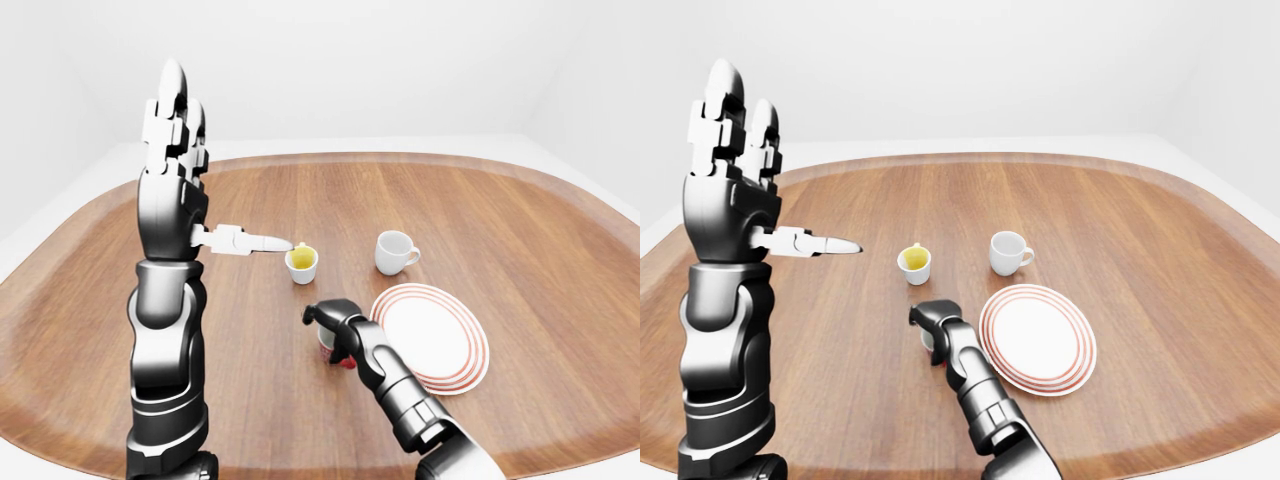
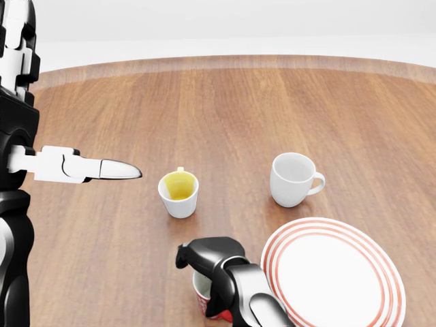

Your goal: Pick up the red mug and put it on the plate

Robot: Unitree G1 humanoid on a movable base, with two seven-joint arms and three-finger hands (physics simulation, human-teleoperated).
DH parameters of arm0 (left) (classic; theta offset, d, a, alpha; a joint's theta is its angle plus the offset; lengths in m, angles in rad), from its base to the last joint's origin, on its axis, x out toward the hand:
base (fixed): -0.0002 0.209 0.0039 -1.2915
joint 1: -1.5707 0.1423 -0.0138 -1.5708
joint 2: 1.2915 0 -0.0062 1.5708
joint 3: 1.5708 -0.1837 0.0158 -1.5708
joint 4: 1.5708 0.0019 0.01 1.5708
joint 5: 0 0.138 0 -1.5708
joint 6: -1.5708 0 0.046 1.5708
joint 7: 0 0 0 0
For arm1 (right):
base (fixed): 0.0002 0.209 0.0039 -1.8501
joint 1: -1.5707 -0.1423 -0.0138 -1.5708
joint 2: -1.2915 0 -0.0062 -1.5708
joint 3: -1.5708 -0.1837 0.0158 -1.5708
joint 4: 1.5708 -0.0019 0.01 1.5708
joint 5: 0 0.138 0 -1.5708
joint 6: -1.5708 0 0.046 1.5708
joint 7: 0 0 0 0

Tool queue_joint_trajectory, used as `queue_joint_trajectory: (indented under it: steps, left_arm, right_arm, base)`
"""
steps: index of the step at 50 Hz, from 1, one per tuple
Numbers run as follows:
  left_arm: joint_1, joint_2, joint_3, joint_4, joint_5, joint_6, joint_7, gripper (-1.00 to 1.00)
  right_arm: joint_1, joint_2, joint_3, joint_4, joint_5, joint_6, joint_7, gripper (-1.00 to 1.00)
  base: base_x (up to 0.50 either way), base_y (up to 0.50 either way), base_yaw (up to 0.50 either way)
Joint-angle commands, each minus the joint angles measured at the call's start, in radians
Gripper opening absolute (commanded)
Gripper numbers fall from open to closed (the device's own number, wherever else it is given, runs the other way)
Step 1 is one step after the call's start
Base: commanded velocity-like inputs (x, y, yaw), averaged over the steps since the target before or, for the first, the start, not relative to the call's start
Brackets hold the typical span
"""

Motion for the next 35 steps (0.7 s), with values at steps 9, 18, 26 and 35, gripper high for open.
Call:
queue_joint_trajectory:
  steps: [9,18,26,35]
  left_arm:
    - [0.007,-0.003,-0.001,0.017,-0.001,0.000,0.001,1.00]
    - [0.007,0.002,0.006,0.002,-0.006,0.000,0.001,1.00]
    - [0.006,0.000,0.002,0.001,-0.005,0.000,0.003,1.00]
    - [0.014,0.000,0.005,-0.001,-0.007,0.000,0.002,1.00]
  right_arm:
    - [0.055,-0.008,-0.002,0.037,0.013,0.000,0.013,-1.00]
    - [0.046,-0.016,-0.009,0.043,0.017,0.000,0.015,-1.00]
    - [0.061,-0.031,-0.012,-0.075,0.000,0.000,0.093,-1.00]
    - [0.102,-0.050,-0.013,-0.243,-0.042,0.000,0.201,-1.00]
  base:
    - [0.00,0.00,0.00]
    - [0.00,0.00,0.00]
    - [0.00,0.00,0.00]
    - [0.00,0.00,0.00]
